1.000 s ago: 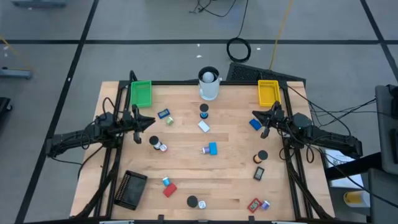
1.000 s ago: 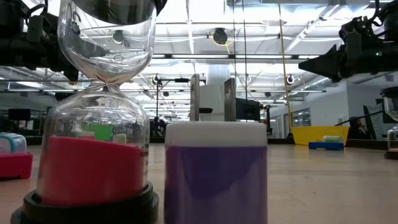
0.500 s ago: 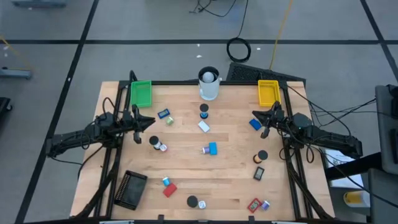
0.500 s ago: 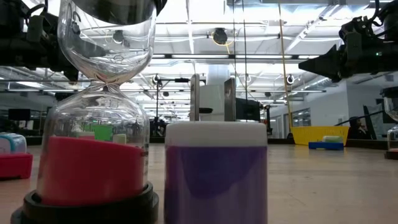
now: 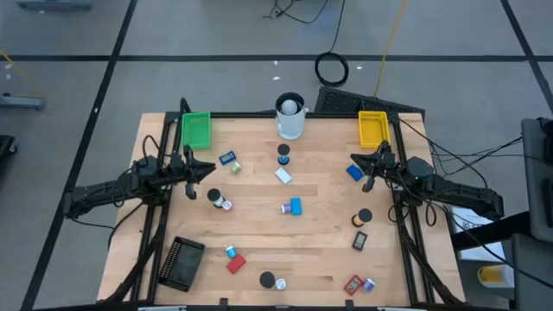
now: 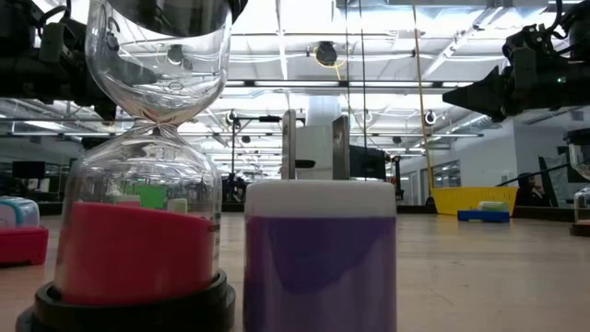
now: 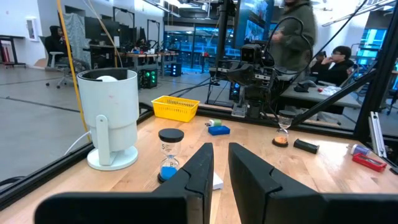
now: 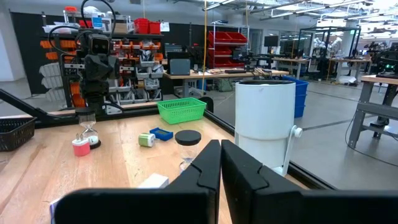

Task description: Pick & Place Office items

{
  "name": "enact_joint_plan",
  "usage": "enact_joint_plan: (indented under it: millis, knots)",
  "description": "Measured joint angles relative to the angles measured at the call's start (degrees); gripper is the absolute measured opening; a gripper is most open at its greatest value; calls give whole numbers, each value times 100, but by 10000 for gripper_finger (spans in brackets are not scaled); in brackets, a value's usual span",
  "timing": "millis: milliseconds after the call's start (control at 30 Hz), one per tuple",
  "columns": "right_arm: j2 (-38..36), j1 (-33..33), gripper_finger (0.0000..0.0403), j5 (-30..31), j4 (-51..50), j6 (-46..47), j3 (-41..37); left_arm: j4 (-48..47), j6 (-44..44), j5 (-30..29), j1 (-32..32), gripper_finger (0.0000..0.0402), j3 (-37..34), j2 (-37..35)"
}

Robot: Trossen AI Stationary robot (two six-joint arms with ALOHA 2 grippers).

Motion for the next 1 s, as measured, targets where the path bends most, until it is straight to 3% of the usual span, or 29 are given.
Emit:
enact_joint_plan:
  millis: [1000]
  knots:
    - [-2,2,9,9,225,1,-2,313,-71,5,-1,58,2,0]
